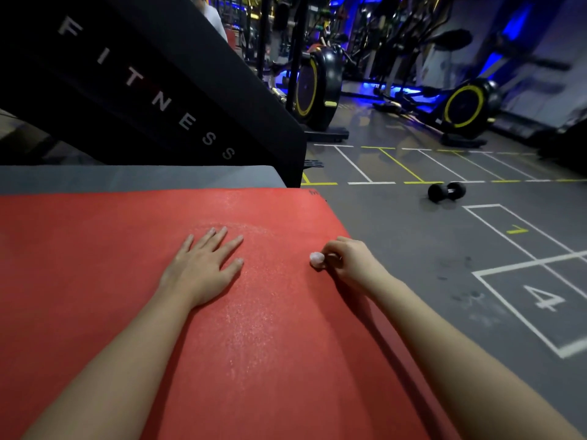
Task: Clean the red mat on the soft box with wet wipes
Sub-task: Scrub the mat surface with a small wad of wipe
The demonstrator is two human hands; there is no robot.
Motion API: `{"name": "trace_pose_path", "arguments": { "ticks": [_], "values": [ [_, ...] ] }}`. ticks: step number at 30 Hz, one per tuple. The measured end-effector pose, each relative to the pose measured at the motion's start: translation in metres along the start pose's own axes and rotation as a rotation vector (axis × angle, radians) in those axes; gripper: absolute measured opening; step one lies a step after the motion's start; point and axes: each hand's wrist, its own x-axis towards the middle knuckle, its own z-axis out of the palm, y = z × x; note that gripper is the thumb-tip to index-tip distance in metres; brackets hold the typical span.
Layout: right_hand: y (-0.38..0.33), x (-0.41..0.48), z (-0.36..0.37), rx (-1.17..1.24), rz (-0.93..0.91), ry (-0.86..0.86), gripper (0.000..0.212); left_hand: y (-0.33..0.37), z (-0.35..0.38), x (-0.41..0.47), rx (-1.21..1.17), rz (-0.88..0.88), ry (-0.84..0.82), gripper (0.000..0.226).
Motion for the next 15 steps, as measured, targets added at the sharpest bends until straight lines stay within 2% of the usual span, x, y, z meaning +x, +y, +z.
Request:
{"name": "trace_pose_path", "arguments": {
  "ticks": [2,5,6,9,10,15],
  "values": [
    [-0.011,-0.016,-0.006,0.021,0.032,-0.017,0.015,-0.001,-0.001,0.0,-0.002,-0.001,0.01,0.062],
    [-0.032,-0.071,-0.013,0.067,0.001,-0.027,0.035,-0.002,-0.001,0.0,-0.023,0.006,0.034,0.06],
    [-0.036,-0.092,-0.017,0.072,-0.002,-0.04,0.035,-0.002,0.0,0.0,-0.024,0.01,0.046,0.059],
    [-0.034,-0.132,-0.023,0.001,0.027,-0.078,0.009,0.001,0.003,-0.002,-0.02,0.023,0.095,0.057],
    [-0.033,-0.136,-0.021,-0.021,0.038,-0.057,0.007,0.003,0.001,-0.004,-0.006,0.032,0.112,0.055],
    [-0.041,-0.138,-0.006,0.021,0.105,0.035,0.021,0.019,-0.018,-0.02,0.202,0.151,0.149,0.057]
  ]
}}
